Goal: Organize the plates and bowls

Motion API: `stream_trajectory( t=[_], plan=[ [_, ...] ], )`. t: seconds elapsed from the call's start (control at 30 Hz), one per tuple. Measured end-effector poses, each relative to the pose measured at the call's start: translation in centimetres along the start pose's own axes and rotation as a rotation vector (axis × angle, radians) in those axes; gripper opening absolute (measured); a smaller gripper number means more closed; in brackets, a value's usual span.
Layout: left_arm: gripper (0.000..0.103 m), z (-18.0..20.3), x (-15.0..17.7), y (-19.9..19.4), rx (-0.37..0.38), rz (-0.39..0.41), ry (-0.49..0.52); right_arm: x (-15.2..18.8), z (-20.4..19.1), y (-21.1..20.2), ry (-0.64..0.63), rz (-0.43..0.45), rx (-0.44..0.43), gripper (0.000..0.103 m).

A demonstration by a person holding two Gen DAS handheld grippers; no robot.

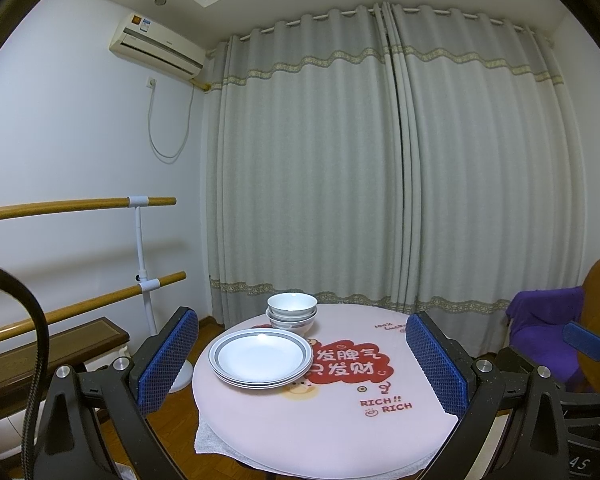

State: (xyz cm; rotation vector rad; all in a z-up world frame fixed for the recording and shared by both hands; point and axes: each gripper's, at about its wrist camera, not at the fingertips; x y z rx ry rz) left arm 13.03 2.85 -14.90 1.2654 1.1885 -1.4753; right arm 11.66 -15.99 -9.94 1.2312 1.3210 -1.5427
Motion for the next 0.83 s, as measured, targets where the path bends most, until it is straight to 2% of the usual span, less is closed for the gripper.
stream_trajectory(
  t=[0.83],
  plan=[
    [0.102,0.4,0.2,0.3,-0.008,-0.011,0.009,0.7,-1.1,-0.3,0.016,-0.018,0.003,0.103]
  ],
)
Point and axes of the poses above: each gripper's, at about its wrist camera, not at the fingertips, and y roughly the way its jaws point, z to its right, x to its underside, and after that the axes turned 10 degrees about x, right-handed
